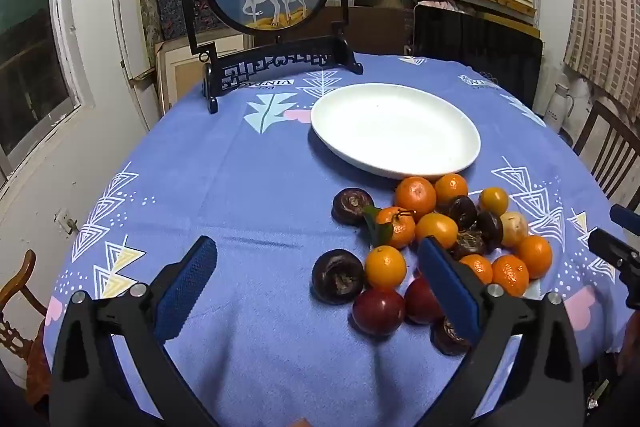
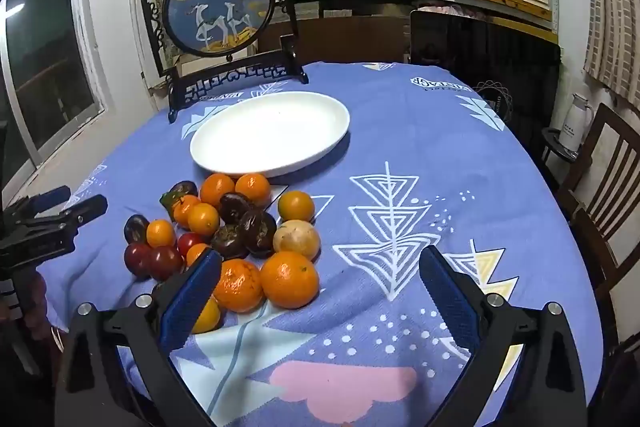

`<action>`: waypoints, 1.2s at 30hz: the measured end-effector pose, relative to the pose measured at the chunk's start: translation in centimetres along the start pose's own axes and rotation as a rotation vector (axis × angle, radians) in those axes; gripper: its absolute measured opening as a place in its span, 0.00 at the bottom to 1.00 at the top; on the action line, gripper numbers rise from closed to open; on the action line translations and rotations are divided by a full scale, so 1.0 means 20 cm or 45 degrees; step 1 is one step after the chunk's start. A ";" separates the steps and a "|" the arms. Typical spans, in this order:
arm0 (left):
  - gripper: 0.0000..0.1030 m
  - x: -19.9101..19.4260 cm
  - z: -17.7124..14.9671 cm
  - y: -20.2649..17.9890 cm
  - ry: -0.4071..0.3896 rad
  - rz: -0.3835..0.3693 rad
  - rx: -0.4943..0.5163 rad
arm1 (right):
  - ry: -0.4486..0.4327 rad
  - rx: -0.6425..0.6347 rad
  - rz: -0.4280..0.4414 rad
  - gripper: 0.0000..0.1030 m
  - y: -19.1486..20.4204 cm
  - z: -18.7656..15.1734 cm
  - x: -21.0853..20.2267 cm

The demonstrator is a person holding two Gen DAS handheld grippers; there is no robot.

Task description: Organize fruits

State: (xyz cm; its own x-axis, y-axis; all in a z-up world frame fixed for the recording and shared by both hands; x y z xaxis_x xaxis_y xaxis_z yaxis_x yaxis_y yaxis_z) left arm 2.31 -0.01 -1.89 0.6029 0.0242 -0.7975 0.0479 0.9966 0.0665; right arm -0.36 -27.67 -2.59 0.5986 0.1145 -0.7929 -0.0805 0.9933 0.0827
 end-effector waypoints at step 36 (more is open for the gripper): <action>0.96 0.03 -0.02 0.03 0.038 -0.014 -0.016 | -0.006 -0.030 -0.008 0.96 0.05 -0.02 0.00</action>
State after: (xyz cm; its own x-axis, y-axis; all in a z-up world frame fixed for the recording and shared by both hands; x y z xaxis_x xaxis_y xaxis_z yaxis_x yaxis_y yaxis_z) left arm 2.32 0.61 -2.59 0.5783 0.0155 -0.8156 0.0441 0.9978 0.0502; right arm -0.77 -26.67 -2.75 0.6028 0.1086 -0.7904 -0.0954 0.9934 0.0638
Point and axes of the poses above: each gripper's, at about its wrist camera, not at the fingertips, and x roughly the way its jaws point, y to its left, z to its top, the point moved 3 cm from there along x, roughly the way its jaws point, and after that the axes turned 14 degrees about y, right-handed, at the moved point
